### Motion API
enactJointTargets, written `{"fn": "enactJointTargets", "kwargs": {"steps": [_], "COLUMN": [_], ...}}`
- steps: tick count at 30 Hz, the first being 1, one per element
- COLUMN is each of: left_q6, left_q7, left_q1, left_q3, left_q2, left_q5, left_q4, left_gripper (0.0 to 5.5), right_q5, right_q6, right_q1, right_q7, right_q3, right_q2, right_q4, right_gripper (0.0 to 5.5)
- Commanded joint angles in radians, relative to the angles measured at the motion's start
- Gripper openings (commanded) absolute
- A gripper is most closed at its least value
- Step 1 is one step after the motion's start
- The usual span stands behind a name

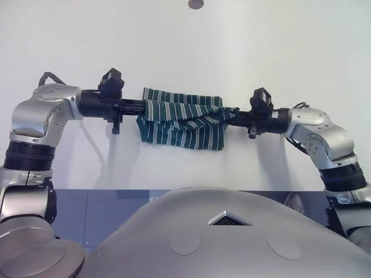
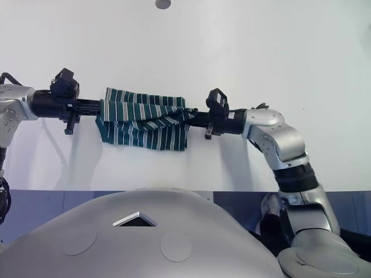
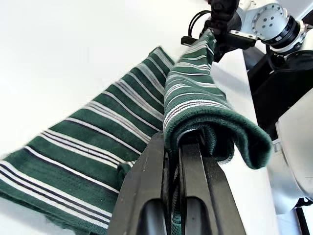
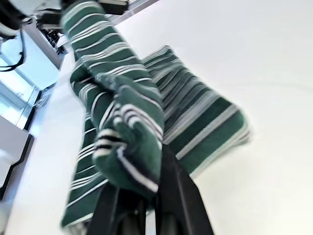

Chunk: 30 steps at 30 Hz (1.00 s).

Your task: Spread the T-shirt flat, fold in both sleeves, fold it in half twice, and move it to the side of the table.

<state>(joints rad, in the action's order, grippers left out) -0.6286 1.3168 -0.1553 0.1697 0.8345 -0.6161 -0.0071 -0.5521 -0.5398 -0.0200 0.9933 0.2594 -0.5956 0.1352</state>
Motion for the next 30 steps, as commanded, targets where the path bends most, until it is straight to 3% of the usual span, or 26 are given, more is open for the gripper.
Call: {"fn": "enactJointTargets", "kwargs": {"steps": [1,4,5,12,17,21,27,30], "left_q6": [0.009,0.036,0.039,-0.099,-0.072,-0.017,0.107,0.083], "left_q7": [-0.040,-0.110,-0.130,-0.240,-0.278,-0.339,-0.564,-0.522], "left_q1": [0.022,0.003,-0.004,-0.069,-0.039,-0.033,-0.122,-0.030], "left_q3": [0.010,-0.008,-0.022,-0.169,-0.167,-0.248,-0.427,-0.370], "left_q2": [-0.017,-0.063,-0.081,-0.181,-0.176,-0.214,-0.350,-0.353], "left_q5": [0.051,0.091,0.091,-0.031,0.028,0.015,-0.018,-0.078], "left_q4": [-0.002,0.036,0.045,0.063,0.085,0.053,0.052,-0.166], "left_gripper": [0.00,0.00,0.00,1.67,2.53,3.22,3.26,3.26], "right_q5": [0.021,0.030,0.031,0.010,-0.005,0.022,0.036,0.023], "right_q6": [-0.005,-0.003,-0.004,-0.050,-0.057,-0.006,0.092,0.105], "right_q1": [-0.057,-0.080,-0.084,-0.102,-0.095,-0.099,-0.063,-0.040], "right_q7": [-0.009,-0.048,-0.055,-0.123,-0.190,-0.274,-0.386,-0.429], "right_q3": [0.003,-0.022,-0.027,-0.104,-0.170,-0.232,-0.296,-0.338], "right_q2": [0.055,0.100,0.109,0.170,0.219,0.264,0.346,0.361], "right_q4": [-0.066,-0.099,-0.104,-0.154,-0.160,-0.184,-0.144,-0.083], "right_gripper": [0.00,0.00,0.38,2.00,2.98,3.73,4.91,5.32]}}
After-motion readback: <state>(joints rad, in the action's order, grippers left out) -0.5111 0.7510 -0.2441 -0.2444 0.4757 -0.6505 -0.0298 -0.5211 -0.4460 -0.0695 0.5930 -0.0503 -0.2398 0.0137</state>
